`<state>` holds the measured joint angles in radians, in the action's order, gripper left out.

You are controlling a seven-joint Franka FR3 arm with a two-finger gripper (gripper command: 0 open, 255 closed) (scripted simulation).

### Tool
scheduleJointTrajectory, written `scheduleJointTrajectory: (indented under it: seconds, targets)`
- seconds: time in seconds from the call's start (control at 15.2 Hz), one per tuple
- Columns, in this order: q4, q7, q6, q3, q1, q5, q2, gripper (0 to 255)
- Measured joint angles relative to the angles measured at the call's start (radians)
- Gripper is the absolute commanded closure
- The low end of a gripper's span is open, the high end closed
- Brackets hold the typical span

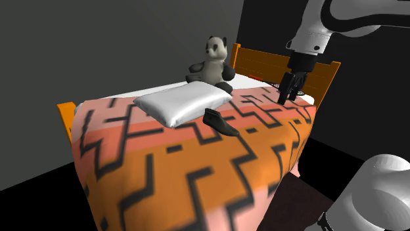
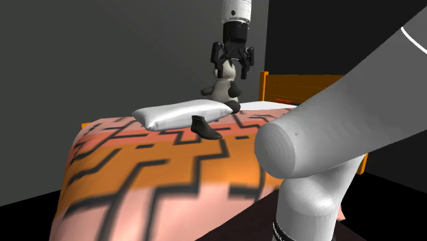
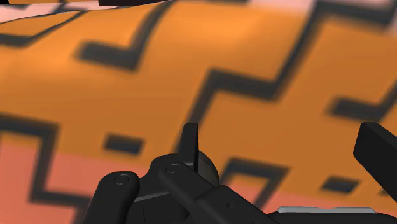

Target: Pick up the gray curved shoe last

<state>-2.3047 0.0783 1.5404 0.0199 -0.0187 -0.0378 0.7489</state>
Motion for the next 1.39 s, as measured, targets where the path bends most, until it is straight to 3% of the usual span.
scheduleJointTrajectory:
  seconds: [0.2,0.73,1.39]
  targets:
    - [0.0,0.016,0.036,0.007,0.002,0.004,-0.033,0]
    - [0.021,0.113,0.27,0.044,0.015,0.014,-0.267,0]
    - [0.181,0.224,0.492,0.065,0.038,-0.015,-0.622,0]
